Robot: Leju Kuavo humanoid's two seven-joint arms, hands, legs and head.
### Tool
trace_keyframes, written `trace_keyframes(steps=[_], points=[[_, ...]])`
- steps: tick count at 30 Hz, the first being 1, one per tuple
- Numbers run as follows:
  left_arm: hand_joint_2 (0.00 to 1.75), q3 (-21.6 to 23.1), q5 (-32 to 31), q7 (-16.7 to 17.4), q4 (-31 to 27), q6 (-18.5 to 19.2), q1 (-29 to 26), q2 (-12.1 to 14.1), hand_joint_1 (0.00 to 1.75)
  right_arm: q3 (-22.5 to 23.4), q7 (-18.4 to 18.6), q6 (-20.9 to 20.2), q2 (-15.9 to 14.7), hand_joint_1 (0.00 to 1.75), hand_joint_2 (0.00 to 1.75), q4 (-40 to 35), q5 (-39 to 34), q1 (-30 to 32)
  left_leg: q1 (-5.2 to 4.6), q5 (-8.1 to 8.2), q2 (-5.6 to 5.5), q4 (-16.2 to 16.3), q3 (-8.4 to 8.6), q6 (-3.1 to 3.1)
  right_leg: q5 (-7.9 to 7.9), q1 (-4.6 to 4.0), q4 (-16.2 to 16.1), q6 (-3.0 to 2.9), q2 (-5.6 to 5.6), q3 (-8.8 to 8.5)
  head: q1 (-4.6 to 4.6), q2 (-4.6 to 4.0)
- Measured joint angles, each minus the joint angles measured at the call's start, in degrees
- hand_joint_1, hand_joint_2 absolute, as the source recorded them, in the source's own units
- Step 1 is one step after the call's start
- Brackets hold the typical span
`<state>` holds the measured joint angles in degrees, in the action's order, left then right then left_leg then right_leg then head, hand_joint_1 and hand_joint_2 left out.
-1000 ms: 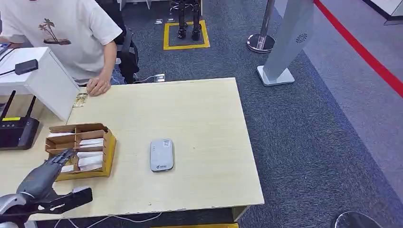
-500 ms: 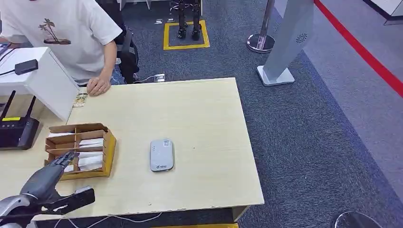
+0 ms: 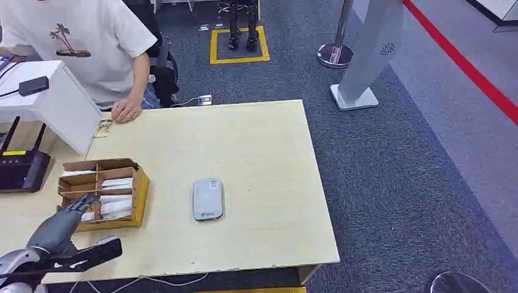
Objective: Pass the card to the sensor for recognition and then transmit it.
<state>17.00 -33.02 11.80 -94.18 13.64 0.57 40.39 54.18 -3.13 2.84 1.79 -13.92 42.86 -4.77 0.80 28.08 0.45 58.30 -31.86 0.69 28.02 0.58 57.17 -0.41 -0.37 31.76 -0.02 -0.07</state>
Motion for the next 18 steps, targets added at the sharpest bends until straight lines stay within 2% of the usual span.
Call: trace_keyframes(steps=[7, 14, 18], points=[[1.75, 0.02, -1.25, 0.04, 1.18, -1.53, 1.24, -1.47, 0.00, 0.00, -0.11, -0.04, 0.00, 0.00, 0.00, 0.00, 0.04, -0.02, 0.00, 0.00, -0.01, 0.00, 0.00, 0.00, 0.00, 0.00, 0.00, 0.00, -0.01, 0.00, 0.00, -0.02], [1.75, 0.28, -2.71, -0.46, 1.79, -4.61, 2.88, -4.83, 0.00, 0.06, -0.22, -0.35, 0.02, 0.00, 0.00, 0.07, 0.74, -0.01, -0.01, 0.00, -0.01, 0.01, 0.00, 0.00, -0.01, 0.01, 0.00, 0.01, -0.01, 0.00, 0.02, -0.02], [1.75, 0.57, -3.19, -0.57, 2.14, -4.94, 3.88, -6.56, 0.00, 0.09, -0.31, -0.35, 0.02, 0.00, 0.00, 0.07, 0.88, 0.00, -0.01, 0.00, 0.00, 0.01, 0.00, 0.00, -0.01, 0.01, -0.01, 0.01, 0.00, 0.01, 0.00, 0.00]])
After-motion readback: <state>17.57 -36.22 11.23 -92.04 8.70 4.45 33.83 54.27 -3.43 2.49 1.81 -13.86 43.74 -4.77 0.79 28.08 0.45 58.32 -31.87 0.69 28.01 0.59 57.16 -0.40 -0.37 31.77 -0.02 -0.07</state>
